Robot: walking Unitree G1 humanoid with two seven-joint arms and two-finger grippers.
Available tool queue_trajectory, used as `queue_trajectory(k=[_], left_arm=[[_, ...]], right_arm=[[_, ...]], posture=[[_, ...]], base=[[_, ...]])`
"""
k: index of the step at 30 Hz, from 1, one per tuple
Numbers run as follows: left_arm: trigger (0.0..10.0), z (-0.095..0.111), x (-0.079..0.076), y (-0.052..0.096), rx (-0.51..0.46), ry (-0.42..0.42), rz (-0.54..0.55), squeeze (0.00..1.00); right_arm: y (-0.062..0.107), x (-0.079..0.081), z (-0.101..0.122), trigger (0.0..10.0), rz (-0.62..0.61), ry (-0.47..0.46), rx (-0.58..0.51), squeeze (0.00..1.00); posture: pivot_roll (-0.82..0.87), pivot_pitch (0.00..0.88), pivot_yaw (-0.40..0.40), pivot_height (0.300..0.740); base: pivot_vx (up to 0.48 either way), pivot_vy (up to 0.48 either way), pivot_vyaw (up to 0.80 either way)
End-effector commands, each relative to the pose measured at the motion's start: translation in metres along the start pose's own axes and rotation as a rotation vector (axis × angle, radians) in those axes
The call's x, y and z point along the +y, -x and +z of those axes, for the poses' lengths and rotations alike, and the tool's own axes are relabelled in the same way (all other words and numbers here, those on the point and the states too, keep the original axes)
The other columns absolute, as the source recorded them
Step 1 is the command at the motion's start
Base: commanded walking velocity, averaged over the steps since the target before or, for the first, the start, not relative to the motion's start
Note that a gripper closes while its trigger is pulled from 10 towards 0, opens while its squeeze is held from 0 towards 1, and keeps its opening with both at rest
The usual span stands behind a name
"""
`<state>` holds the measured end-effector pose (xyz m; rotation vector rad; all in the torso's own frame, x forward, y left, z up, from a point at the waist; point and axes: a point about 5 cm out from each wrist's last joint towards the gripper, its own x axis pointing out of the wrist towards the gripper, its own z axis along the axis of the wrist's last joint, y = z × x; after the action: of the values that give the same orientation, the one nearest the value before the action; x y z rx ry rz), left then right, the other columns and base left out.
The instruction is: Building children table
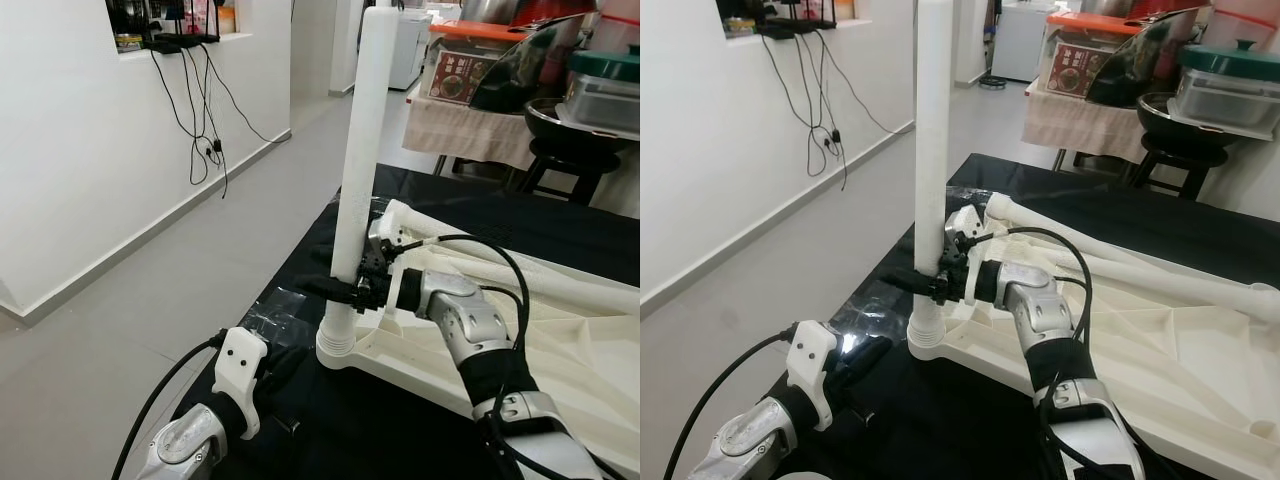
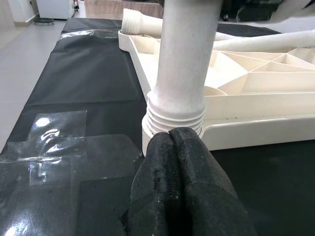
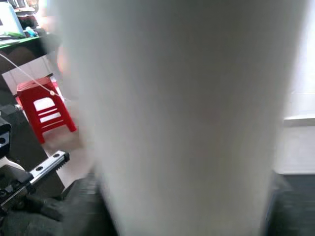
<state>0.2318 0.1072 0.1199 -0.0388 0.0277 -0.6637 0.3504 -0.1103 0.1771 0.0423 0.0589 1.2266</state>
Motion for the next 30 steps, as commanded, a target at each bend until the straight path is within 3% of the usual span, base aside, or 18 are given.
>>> queue_trajectory(k=[1,5,7,9,10,12,13,14,15,16,17,19,25,26,27,28,29,30], left_arm=[[0.0,-0.004,0.001,0.0,0.015,-0.004,0.006,0.0],[0.0,-0.004,0.002,0.0,0.012,-0.001,0.004,0.0],[0.0,-0.004,0.002,0.0,0.008,0.001,0.0,0.0],[0.0,-0.004,0.002,0.0,0.007,0.002,-0.002,0.0],[0.0,-0.004,0.003,0.001,0.006,0.002,-0.005,0.0],[0.0,-0.004,0.003,0.002,0.006,0.002,-0.006,0.0],[0.0,-0.004,0.004,0.003,0.006,-0.001,-0.007,0.0],[0.0,-0.004,0.004,0.003,0.006,-0.001,-0.007,0.0],[0.0,-0.004,0.004,0.003,0.006,-0.003,-0.008,0.0],[0.0,-0.004,0.004,0.003,0.006,-0.003,-0.008,0.0],[0.0,-0.004,0.005,0.004,0.007,-0.004,-0.008,0.0],[0.0,-0.004,0.007,0.003,0.008,-0.003,-0.009,0.0],[0.0,-0.004,0.008,0.001,0.009,-0.003,-0.016,0.0],[10.0,-0.004,0.009,-0.001,0.011,-0.016,-0.004,0.0],[10.0,-0.004,0.009,-0.001,0.011,-0.016,-0.004,0.0],[10.0,-0.004,0.009,-0.002,0.007,-0.023,0.018,0.0],[10.0,-0.004,0.01,-0.003,0.006,-0.024,0.021,0.0],[10.0,-0.004,0.01,-0.003,0.006,-0.024,0.021,0.0]], right_arm=[[-0.007,0.002,0.002,0.0,0.022,0.006,-0.005,0.0],[0.001,0.001,-0.003,0.0,-0.021,0.02,-0.013,0.0],[0.017,0.01,-0.021,0.0,-0.091,0.019,0.012,0.0],[0.02,0.012,-0.026,0.0,-0.119,0.013,0.026,0.0],[0.017,0.023,-0.044,0.0,-0.271,-0.042,0.067,0.0],[0.016,0.025,-0.049,0.0,-0.314,-0.053,0.079,0.0],[0.012,0.03,-0.056,0.0,-0.636,-0.049,0.11,0.0],[0.012,0.03,-0.056,0.0,-0.636,-0.049,0.11,0.0],[0.016,0.033,-0.059,0.0,-0.88,-0.043,0.131,0.0],[0.016,0.033,-0.059,0.0,-0.88,-0.043,0.131,0.0],[0.011,0.052,-0.065,0.0,-0.976,-0.087,0.118,0.0],[0.003,0.063,-0.062,0.0,-0.957,-0.105,0.091,0.0],[0.003,0.054,-0.059,0.0,-0.956,-0.075,0.107,0.0],[-0.002,0.054,-0.058,6.7,-0.958,-0.092,0.129,0.0],[-0.002,0.054,-0.058,6.7,-0.958,-0.092,0.129,0.0],[-0.006,0.057,-0.057,10.0,-0.945,-0.12,0.134,0.0],[-0.009,0.057,-0.052,10.0,-0.907,-0.121,0.117,1.0],[-0.009,0.057,-0.052,10.0,-0.907,-0.121,0.117,1.0]], posture=[[0.08,0.0,-0.081,0.74],[0.07,0.0,-0.081,0.74],[0.06,0.0,-0.074,0.74],[0.06,0.0,-0.074,0.74],[0.05,0.0,-0.077,0.74],[0.05,0.0,-0.077,0.74],[0.05,0.0,-0.077,0.74],[0.05,0.0,-0.077,0.74],[0.05,0.0,-0.077,0.74],[0.05,0.0,-0.077,0.74],[0.04,0.0,-0.064,0.74],[0.01,0.0,-0.043,0.74],[0.03,0.0,-0.059,0.74],[0.03,0.0,-0.057,0.74],[0.03,0.0,-0.057,0.74],[0.03,0.0,-0.057,0.74],[0.03,0.0,-0.061,0.74],[0.03,0.0,-0.061,0.74]], base=[[0.0,0.0,0.0],[0.0,0.0,0.0],[0.0,0.0,0.0],[0.0,0.0,0.0],[0.0,0.0,0.0],[0.0,0.0,0.0],[0.0,0.0,0.0],[0.0,0.0,0.0],[0.0,0.0,0.0],[0.0,0.0,0.0],[0.0,0.0,0.0],[0.0,0.0,0.0],[0.0,0.0,0.0],[0.0,0.0,0.0],[0.0,0.0,0.0],[0.0,0.0,0.0],[0.0,0.0,0.0],[0.0,0.0,0.0]])
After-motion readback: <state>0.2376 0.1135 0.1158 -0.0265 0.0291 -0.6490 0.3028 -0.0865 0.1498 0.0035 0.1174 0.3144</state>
